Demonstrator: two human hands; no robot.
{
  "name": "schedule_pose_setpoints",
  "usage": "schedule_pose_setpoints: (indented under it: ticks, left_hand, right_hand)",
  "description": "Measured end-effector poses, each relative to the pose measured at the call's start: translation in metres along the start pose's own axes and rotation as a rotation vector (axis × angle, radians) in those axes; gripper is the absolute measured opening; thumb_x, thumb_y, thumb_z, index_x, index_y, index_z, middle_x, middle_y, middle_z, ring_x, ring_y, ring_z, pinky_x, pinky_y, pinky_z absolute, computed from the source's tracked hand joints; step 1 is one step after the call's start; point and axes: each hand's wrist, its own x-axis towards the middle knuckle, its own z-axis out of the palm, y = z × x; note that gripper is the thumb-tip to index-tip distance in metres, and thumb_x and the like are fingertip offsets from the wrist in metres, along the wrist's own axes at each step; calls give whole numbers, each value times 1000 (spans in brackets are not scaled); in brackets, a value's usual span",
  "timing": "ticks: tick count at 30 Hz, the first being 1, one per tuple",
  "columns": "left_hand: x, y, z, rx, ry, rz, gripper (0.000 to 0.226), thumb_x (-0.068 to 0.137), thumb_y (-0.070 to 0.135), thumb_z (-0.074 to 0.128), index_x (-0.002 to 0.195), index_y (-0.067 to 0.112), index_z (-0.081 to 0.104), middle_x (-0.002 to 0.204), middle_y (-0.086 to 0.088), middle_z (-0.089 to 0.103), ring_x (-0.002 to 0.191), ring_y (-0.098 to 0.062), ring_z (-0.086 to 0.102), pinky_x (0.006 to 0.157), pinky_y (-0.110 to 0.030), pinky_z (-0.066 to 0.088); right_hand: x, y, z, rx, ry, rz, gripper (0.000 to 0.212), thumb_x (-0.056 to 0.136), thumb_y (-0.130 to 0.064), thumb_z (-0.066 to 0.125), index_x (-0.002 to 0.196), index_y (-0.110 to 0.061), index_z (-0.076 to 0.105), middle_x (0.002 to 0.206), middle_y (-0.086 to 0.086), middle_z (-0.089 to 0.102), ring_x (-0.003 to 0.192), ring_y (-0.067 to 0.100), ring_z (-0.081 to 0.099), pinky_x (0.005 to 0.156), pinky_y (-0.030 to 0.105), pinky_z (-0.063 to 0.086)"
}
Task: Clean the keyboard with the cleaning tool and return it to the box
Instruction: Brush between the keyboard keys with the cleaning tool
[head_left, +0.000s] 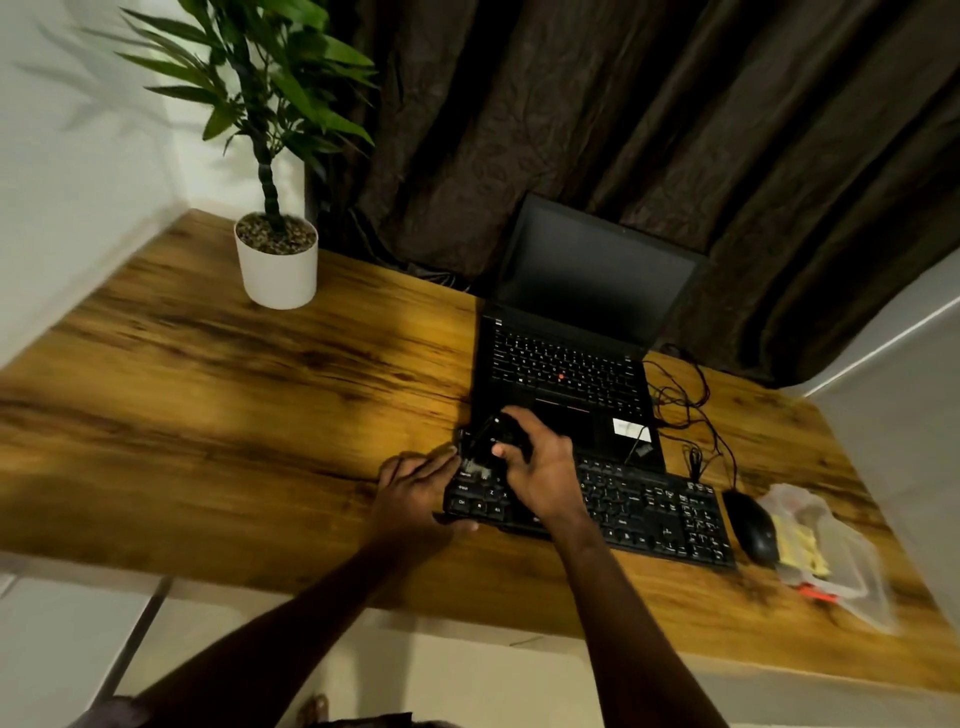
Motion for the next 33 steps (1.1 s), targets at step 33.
schedule_pose_setpoints:
  ticks: [33]
  left_hand:
    - [3,-3,-12,-112,11,-80,93,66,84,48,143,32,52,149,16,45,133,-17,38,108,-26,16]
  right_hand:
    - [-28,64,-71,41,87,188,47,87,-10,71,130,-26,57,118,3,66,105,14,66,79,24,60]
